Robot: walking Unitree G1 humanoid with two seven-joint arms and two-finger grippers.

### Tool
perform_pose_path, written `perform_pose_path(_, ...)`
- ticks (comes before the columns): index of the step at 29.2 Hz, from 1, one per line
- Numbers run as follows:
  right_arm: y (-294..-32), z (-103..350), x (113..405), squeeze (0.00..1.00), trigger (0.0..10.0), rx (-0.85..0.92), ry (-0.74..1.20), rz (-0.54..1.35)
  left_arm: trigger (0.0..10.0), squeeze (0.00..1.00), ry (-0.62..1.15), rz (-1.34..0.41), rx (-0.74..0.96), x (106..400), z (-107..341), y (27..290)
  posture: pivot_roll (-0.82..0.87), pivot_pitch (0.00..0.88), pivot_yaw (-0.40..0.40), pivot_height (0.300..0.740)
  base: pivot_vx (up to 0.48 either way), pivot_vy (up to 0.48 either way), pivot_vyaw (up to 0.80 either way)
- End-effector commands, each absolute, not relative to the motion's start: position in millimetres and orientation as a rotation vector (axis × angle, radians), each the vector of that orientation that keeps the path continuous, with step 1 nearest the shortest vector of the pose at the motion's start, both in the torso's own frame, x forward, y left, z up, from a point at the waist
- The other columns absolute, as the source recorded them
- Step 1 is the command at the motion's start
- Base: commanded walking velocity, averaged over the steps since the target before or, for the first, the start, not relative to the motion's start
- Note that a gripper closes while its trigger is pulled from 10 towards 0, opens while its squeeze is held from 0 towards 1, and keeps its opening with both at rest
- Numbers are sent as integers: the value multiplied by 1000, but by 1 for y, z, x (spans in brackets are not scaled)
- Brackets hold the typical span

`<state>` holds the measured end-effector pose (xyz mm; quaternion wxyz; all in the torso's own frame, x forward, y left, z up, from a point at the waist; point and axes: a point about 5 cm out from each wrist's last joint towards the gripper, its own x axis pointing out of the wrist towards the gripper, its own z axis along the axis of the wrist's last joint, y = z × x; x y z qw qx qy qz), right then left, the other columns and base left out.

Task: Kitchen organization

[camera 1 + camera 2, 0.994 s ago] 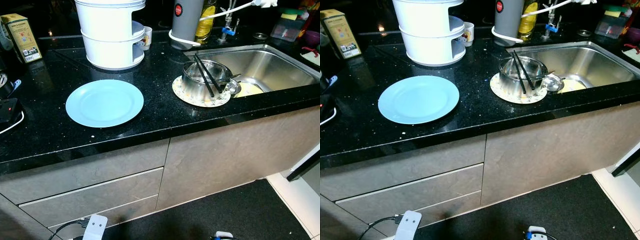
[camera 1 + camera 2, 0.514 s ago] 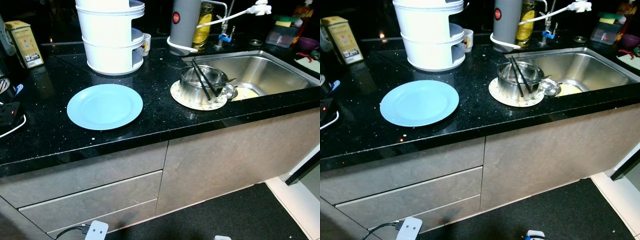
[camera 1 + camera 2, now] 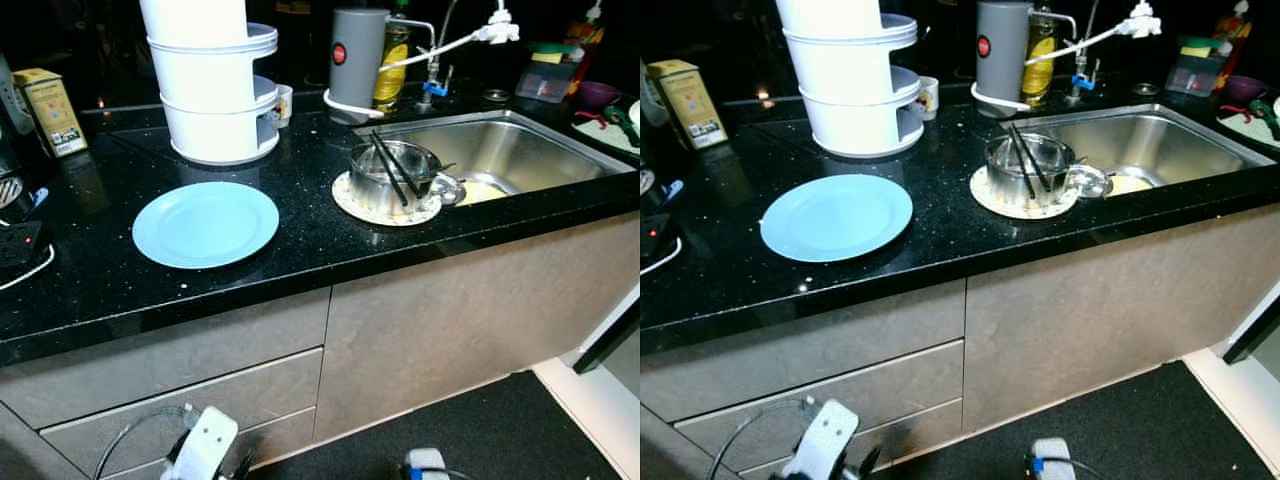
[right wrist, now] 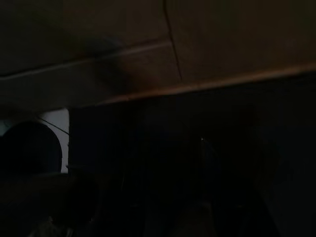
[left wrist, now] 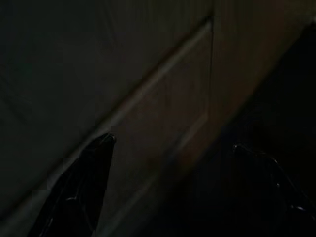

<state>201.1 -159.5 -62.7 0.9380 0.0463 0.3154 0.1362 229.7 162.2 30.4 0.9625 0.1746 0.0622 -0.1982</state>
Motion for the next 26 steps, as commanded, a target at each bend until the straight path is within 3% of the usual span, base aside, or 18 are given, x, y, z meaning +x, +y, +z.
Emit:
perform_pose_path(1,-160,-62,200,0,10000,87,630,292,10000,0,78,-478,365,225,42,159,-5,73,-30,740,0,0,0)
perform_pose_path(9,-162,-62,199,0,10000,87,625,277,10000,0,-12,-740,233,221,91,143,0,72,-35,740,0,0,0)
perform_pose_path(13,-159,-61,199,0,10000,90,618,292,10000,0,-103,-871,127,228,146,135,8,73,-44,740,0,0,0)
perform_pose_path(17,-157,-60,200,0,10000,89,619,297,10000,0,-298,-855,-22,249,214,129,11,74,-48,740,0,0,0)
perform_pose_path(21,-157,-60,200,0,10000,90,620,297,10000,0,-350,-837,-80,255,236,131,11,74,-48,740,0,0,0)
perform_pose_path(23,-158,-61,200,0,10000,89,624,294,10000,0,-351,-639,-19,286,262,148,8,74,-52,740,0,0,0)
perform_pose_path(25,-158,-61,200,0,10000,89,624,294,10000,0,-351,-639,-19,286,262,148,8,74,-52,740,0,0,0)
perform_pose_path(26,-158,-61,199,0,10000,90,626,293,10000,0,-309,-525,63,299,265,157,8,74,-52,740,0,0,0)
